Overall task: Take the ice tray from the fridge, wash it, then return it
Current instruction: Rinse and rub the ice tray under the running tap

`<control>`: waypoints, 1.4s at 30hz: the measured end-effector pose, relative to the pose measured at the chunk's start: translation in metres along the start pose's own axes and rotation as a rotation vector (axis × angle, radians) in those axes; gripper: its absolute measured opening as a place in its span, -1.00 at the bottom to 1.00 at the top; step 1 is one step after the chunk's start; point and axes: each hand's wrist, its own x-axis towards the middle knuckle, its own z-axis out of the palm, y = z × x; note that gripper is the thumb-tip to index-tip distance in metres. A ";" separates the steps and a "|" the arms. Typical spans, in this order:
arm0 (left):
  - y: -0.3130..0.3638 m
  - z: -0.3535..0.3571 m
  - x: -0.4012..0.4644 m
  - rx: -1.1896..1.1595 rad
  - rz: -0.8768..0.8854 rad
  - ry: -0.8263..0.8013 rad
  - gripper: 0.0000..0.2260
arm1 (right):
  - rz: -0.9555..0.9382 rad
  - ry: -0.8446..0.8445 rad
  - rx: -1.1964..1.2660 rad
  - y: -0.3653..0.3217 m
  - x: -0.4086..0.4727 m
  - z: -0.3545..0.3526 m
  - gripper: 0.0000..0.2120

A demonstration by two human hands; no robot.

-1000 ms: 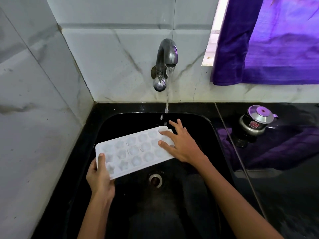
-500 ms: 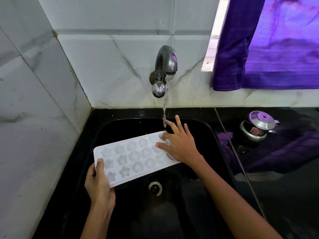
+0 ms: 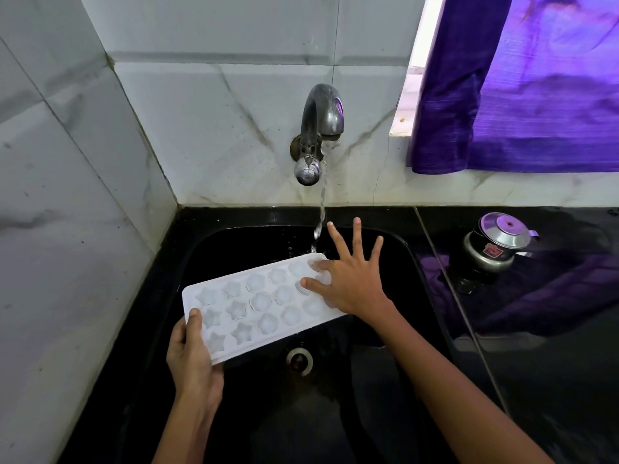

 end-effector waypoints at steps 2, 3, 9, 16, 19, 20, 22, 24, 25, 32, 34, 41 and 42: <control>-0.002 0.001 -0.003 -0.002 -0.005 -0.015 -0.90 | -0.003 -0.023 -0.042 -0.002 -0.002 0.001 -0.43; -0.002 0.002 -0.003 0.001 -0.004 -0.021 -0.90 | 0.004 -0.014 -0.042 -0.002 -0.002 0.001 -0.44; -0.003 0.000 -0.001 -0.005 -0.014 -0.017 -0.90 | 0.095 0.059 0.079 -0.002 0.001 -0.010 -0.47; 0.000 0.000 0.000 -0.008 -0.017 -0.021 -0.89 | 0.063 0.039 0.101 -0.007 0.004 -0.007 -0.51; -0.001 -0.003 0.001 -0.007 -0.025 -0.020 -0.88 | 0.057 0.057 0.201 -0.005 0.006 -0.009 -0.56; -0.001 -0.003 0.001 -0.008 -0.027 -0.021 -0.88 | 0.027 0.021 0.207 -0.004 0.006 -0.009 -0.56; -0.001 -0.004 0.001 -0.014 -0.030 -0.024 -0.88 | -0.010 -0.044 0.218 -0.003 0.006 -0.007 -0.54; -0.001 -0.005 0.001 -0.019 -0.036 -0.032 -0.88 | -0.008 -0.027 0.208 -0.002 0.005 -0.003 -0.53; -0.001 -0.005 0.001 -0.019 -0.039 -0.030 -0.88 | 0.004 0.018 0.199 -0.002 0.004 -0.001 -0.54; -0.006 -0.001 -0.004 -0.036 -0.044 0.019 -0.90 | 0.153 0.404 0.369 -0.005 -0.006 0.010 -0.65; -0.008 0.001 -0.008 -0.035 -0.041 0.024 -0.90 | 0.133 0.313 0.351 -0.005 -0.009 0.014 -0.57; -0.007 0.001 -0.010 -0.026 0.008 0.072 -0.83 | -0.070 0.006 0.239 0.008 -0.015 0.018 -0.29; -0.007 0.001 -0.011 -0.021 0.011 0.068 -0.82 | -0.057 0.033 0.205 0.008 -0.014 0.015 -0.39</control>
